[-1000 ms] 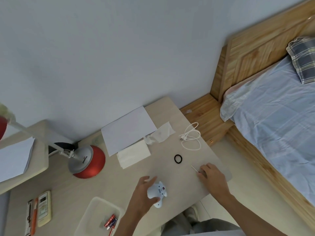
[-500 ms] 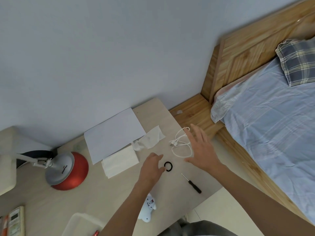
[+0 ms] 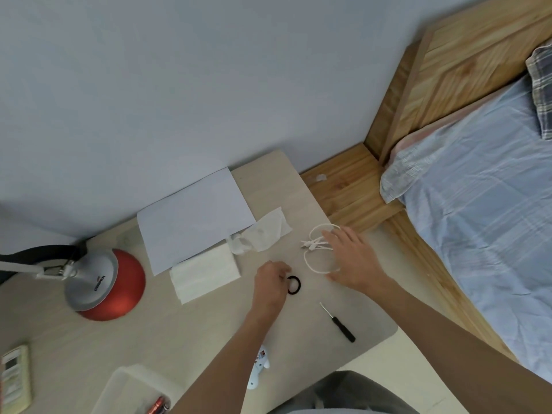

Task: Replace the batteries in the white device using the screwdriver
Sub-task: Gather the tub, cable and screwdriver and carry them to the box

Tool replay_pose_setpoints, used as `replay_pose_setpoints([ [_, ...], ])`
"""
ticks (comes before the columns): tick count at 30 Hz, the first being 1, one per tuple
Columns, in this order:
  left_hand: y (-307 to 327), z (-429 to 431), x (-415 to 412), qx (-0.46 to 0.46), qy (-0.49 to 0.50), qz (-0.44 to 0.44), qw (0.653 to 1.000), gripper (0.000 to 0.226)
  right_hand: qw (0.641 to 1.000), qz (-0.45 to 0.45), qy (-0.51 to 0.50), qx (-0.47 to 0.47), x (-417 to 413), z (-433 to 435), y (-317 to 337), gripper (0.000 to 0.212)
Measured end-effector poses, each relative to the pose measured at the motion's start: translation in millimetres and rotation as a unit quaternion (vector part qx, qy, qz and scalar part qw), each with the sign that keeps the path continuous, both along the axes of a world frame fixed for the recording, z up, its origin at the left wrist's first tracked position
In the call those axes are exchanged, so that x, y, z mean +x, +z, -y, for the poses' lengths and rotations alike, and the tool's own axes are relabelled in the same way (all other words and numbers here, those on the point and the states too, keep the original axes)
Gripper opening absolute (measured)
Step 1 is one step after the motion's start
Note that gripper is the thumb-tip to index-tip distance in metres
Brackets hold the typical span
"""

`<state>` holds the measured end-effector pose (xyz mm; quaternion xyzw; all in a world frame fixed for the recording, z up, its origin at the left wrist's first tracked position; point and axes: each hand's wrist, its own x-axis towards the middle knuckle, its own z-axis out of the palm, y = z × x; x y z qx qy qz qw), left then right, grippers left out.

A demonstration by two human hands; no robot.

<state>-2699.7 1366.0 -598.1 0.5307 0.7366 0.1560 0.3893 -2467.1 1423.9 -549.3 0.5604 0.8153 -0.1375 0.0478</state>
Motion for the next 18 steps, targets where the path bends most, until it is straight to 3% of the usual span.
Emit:
replay_pose_setpoints([
  [10,16,-2,-6,0.002,0.030,0.015,0.999,0.029,0.996,-0.065,-0.043,0.050,4,1,2,0.039],
  [15,36,4,-29,0.019,0.054,0.039,0.998,0.028,0.984,-0.134,-0.075,0.086,4,6,2,0.016],
  [18,51,9,-48,0.033,0.086,0.058,0.994,0.026,0.978,-0.159,-0.075,0.112,0,12,7,0.014],
])
